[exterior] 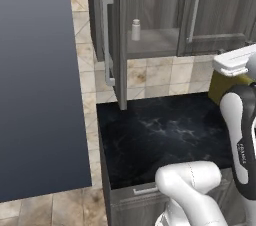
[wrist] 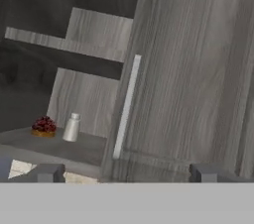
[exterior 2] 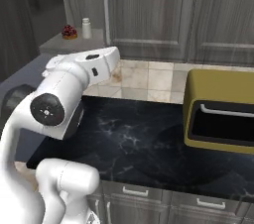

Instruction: The dining table condiment station is running low on shaker. Refill the condiment station by opening the cabinet and taking the shaker from the cabinet and placing it on the dining table.

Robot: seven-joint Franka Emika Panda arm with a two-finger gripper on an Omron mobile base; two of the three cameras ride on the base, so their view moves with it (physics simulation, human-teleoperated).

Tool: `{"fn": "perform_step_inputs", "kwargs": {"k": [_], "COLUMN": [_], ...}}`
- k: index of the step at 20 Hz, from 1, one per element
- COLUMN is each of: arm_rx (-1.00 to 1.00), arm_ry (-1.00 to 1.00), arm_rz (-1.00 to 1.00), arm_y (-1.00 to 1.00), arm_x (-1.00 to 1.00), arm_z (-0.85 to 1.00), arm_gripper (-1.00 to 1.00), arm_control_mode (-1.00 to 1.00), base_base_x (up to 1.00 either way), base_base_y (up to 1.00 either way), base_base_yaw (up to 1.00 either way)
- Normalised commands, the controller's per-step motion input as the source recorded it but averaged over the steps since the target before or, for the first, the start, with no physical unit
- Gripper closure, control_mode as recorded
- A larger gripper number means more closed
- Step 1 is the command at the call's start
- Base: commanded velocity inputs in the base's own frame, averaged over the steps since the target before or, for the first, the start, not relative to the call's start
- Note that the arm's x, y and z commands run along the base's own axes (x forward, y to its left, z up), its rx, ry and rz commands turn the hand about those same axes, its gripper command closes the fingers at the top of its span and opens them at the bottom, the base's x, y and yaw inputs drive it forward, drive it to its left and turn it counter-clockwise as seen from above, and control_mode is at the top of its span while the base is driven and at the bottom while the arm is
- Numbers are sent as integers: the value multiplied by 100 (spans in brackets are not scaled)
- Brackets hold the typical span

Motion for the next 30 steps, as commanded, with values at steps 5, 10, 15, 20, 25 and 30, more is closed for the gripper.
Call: {"fn": "perform_step_inputs", "kwargs": {"k": [5,10,15,20,25,30], "arm_rx": [3,0,0,0,0,1], "arm_ry": [-26,-28,-23,-10,0,0], "arm_rz": [0,0,1,4,12,5], "arm_y": [-23,0,0,0,6,15], "arm_x": [30,19,14,15,0,0], "arm_z": [0,1,18,35,29,31], "arm_gripper": [-100,-100,-100,-100,-100,-100], "arm_control_mode": [-100,-100,-100,-100,-100,-100], "base_base_x": [0,0,0,0,0,0], "base_base_y": [0,0,0,0,0,0], "base_base_yaw": [0,0,0,0,0,0]}}
